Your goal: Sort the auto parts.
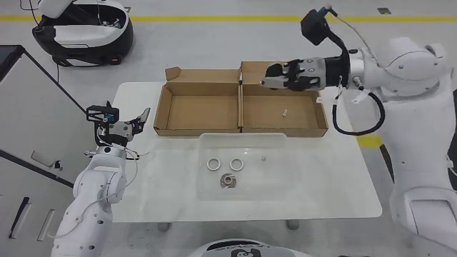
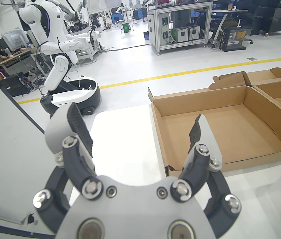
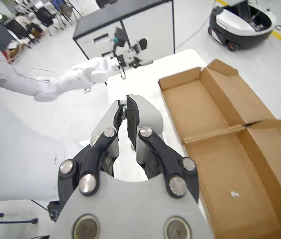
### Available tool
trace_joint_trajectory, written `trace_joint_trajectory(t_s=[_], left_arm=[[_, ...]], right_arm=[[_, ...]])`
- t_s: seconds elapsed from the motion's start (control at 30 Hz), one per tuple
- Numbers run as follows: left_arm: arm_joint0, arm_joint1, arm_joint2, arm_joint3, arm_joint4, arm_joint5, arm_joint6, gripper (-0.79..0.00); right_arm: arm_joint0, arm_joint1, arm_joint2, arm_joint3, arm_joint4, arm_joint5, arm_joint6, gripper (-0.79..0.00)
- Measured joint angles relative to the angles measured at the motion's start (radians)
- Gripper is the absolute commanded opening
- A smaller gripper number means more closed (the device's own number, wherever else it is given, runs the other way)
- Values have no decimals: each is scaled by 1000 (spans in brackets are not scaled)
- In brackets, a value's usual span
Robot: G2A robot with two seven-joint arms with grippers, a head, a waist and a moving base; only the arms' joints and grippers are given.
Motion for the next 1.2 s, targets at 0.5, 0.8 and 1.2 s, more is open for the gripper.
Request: trace_joint_trajectory(t_s=[0.5, 0.8, 1.2], left_arm=[[0, 0, 0, 0, 0, 0, 0, 0], [0, 0, 0, 0, 0, 0, 0, 0], [0, 0, 0, 0, 0, 0, 0, 0]], right_arm=[[308, 125, -475, 190, -299, -12, -11, -785], [457, 143, -729, 359, -347, -63, -63, -785], [530, 103, -878, 507, -351, -117, -117, -785]])
